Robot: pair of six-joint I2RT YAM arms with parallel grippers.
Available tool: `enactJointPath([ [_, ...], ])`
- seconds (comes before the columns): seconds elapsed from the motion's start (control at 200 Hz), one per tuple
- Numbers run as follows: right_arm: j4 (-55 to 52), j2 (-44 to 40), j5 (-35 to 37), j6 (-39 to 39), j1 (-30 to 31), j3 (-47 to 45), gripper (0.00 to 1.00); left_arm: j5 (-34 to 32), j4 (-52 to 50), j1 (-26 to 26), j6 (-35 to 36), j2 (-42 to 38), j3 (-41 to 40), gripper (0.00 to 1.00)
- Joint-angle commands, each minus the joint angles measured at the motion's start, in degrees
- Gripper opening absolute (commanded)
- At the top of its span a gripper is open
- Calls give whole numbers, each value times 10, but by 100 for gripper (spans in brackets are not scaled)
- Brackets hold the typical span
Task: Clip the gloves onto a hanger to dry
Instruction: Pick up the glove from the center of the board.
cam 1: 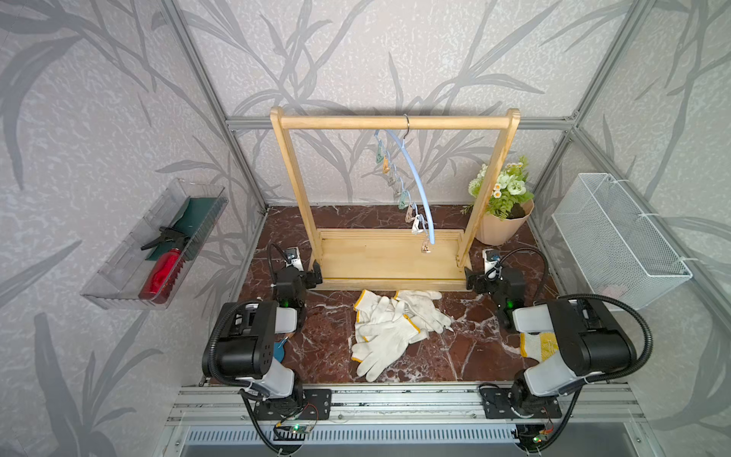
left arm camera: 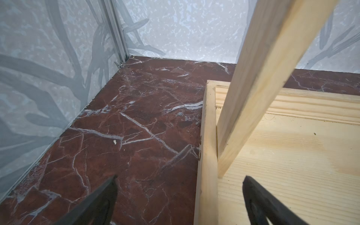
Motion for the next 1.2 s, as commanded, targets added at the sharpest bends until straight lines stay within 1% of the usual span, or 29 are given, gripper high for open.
enactJointPath([
  [0.0, 16, 1, 7, 1, 2, 11, 99, 1, 5, 1, 3, 4, 4, 99],
  [0.555, 16, 1, 7, 0, 2, 10, 99, 0, 5, 1, 4, 4, 3, 99],
  [0.645, 32, -5, 45, 4, 12, 0, 99, -18, 1, 1, -2, -6, 2, 99],
  [0.71, 30, -27, 64, 0, 18, -8, 99, -24, -15, 1, -3, -34, -3, 99],
  [0.81, -24, -85, 99, -10, 34, -5, 99, -32, -61, -2, -3, -89, -4, 99],
  [0.885, -76, -139, 133, -27, 58, 4, 99, -39, -98, -9, -2, -133, -5, 99],
  [0.955, -159, -193, 165, -40, 88, 23, 99, -46, -143, -18, -2, -180, -4, 99],
  [1.01, -219, -234, 162, -49, 106, 38, 99, -55, -177, -28, -2, -213, -2, 99],
  [1.105, -319, -295, 175, -25, 142, 63, 100, -65, -224, -52, 4, -253, 5, 99],
  [1.195, -394, -339, 164, 18, 178, 77, 99, -72, -265, -88, 19, -271, 19, 99],
])
